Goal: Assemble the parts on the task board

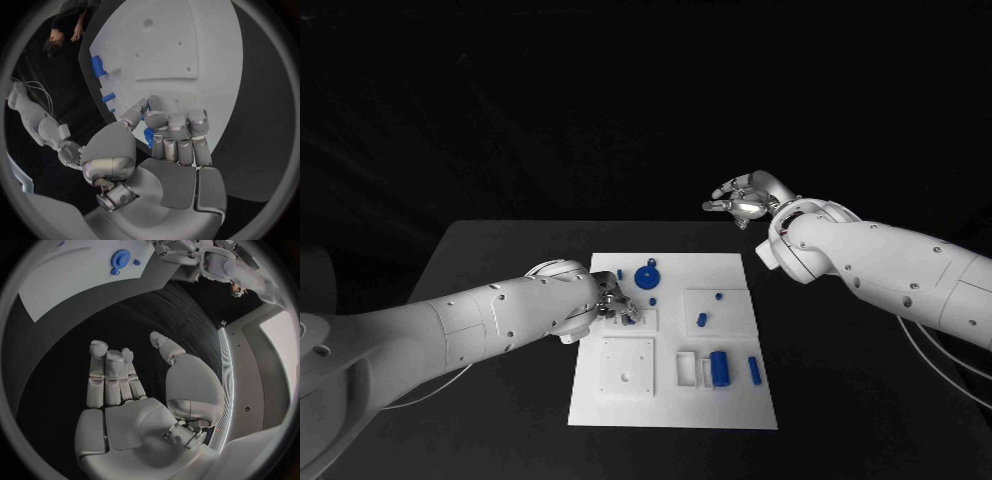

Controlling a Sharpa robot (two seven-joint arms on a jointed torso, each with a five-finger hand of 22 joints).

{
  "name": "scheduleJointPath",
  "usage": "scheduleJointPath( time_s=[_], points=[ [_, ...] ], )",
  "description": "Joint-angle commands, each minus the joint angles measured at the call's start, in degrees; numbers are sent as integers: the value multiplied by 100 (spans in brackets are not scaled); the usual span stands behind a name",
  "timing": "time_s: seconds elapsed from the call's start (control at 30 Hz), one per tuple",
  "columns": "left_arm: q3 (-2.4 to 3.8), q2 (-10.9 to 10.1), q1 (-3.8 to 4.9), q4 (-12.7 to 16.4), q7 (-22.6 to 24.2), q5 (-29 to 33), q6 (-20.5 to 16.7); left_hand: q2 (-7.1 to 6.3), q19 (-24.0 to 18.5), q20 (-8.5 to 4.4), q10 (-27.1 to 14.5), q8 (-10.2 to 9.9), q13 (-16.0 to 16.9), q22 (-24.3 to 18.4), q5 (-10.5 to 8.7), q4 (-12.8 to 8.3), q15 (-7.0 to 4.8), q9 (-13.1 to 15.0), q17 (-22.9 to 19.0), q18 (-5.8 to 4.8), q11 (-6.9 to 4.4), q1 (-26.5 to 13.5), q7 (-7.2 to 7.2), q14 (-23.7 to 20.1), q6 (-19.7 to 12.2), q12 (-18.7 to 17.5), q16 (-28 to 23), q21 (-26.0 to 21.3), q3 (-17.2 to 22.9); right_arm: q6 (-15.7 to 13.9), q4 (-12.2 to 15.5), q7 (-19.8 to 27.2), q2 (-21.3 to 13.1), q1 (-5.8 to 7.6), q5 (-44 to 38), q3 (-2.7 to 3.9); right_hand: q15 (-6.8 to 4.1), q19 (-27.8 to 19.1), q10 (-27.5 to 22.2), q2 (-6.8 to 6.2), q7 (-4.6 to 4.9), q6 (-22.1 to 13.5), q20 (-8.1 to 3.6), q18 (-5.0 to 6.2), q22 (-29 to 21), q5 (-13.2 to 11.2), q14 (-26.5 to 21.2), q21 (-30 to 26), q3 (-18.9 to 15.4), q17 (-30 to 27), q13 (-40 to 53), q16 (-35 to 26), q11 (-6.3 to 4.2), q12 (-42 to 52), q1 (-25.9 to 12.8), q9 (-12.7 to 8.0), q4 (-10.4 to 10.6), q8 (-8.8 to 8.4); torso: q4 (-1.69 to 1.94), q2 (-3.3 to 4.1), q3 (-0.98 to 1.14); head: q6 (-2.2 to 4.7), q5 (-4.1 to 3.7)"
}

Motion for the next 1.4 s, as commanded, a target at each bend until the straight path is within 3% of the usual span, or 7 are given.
scheduleJointPath(
  time_s=[0.03, 0.3, 0.67, 0.73, 0.83, 1.0, 1.4],
  points=[
    [-3, -14, -7, 14, 27, 64, -19, -107, -34, -564, 16, 34, -15, -9, -165, 71, -1, -12, -12, -39, 16, -48, 13, 16, -6, 39, 34, -31, -9, 64, 3, 36, 2, -2, -8, 3, -23, 13, 13, 38, 54, 1, -34, 257, 90, 38, -10, -26, -30, -8, -8, 0, 2, 34, -15, -5, 5, 20, 2, -1, 3, 5, 2],
    [0, -89, -7, 42, 48, 168, -96, -277, -43, -570, 3, 43, -48, -21, -562, 298, -11, -33, -28, -27, 11, -187, 8, 5, -18, 48, 33, -51, -44, 61, 3, 40, -5, -6, -4, 3, -23, 13, 12, 38, 54, 0, -34, 257, 90, 38, -10, -27, -31, -8, -11, 0, 2, 36, -17, -6, 7, 20, -2, 1, 3, 17, -2],
    [53, -296, 1, 247, 97, 498, -196, -1019, -69, -593, -19, -17, -63, -38, -636, 1339, -13, -69, -33, 18, 43, -679, 50, -45, -205, 67, 47, -64, 214, 59, -17, 47, -18, -12, 9, 3, -23, 13, 10, 38, 55, -2, -34, 257, 90, 39, -12, -29, -31, -9, -15, -1, 3, 38, -19, -7, 8, 19, 5, -8, 2, 54, -13],
    [64, -322, 4, 266, 110, 540, -205, -1014, -77, -592, -24, -23, -62, -36, -635, 1370, -10, -69, -32, 20, 48, -698, 56, -52, -224, 67, 48, -62, 202, 58, -18, 49, -21, -14, 10, 3, -23, 13, 10, 38, 55, -2, -33, 257, 90, 39, -12, -29, -31, -9, -16, -1, 3, 39, -19, -7, 8, 19, 6, -8, 0, 60, -16],
    [234, -387, 4, 312, 147, 634, -137, -964, -106, -592, -59, -48, -62, -31, -632, 1379, 0, -71, -35, 24, 66, -675, 75, -84, -292, 55, 35, -63, 170, 59, -16, 53, -30, -16, 16, 3, -23, 13, 10, 38, 55, -3, -34, 257, 90, 40, -12, -29, -31, -10, -17, -1, 3, 39, -19, -7, 8, 19, 3, -5, -2, 79, -23],
    [467, -525, 22, 428, 161, 688, -56, -587, -294, -545, -218, -106, -94, -29, -581, 1109, 74, -83, -67, -14, 138, -485, 148, -238, -468, -23, -51, -134, -78, 58, -23, 55, -57, -18, 22, 3, -22, 13, 9, 39, 55, -3, -34, 257, 90, 40, -12, -30, -31, -10, -19, -1, 3, 41, -19, -7, 8, 18, 13, -8, -5, 104, -42],
    [541, -485, 365, -121, 283, 746, -22, -169, -588, -432, -611, -239, -300, -182, -79, 526, 226, -142, -257, -160, 294, -245, 304, -587, -880, -371, -434, -508, -332, 63, -60, 70, -56, -26, 45, 3, -22, 14, 9, 41, 55, -3, -34, 257, 91, 43, -13, -31, -30, -11, -23, 0, 3, 44, -19, -8, 10, 19, -2, 3, -5, 225, -37]
  ],
)
